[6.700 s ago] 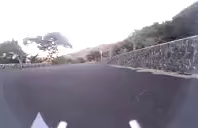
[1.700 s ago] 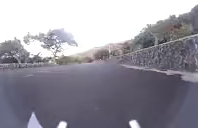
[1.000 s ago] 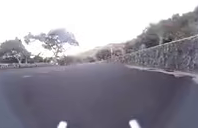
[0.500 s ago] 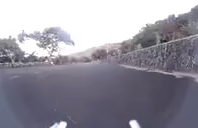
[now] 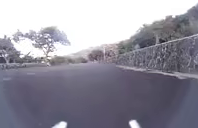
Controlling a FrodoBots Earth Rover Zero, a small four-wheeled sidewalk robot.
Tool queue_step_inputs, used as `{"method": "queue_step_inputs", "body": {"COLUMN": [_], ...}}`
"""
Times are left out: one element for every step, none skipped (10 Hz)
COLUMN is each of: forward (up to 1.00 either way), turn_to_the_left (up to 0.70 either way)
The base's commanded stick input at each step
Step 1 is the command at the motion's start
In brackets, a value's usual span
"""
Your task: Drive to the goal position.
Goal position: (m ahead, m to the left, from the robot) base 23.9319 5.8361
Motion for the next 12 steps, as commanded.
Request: {"method": "queue_step_inputs", "body": {"forward": [0.70,0.70,0.70,0.70,0.70,0.70,0.70,0.70,0.70,0.70,0.70,0.70], "turn_to_the_left": [0.00,0.00,0.00,0.00,0.00,0.00,0.00,0.00,0.00,0.00,0.00,0.00]}}
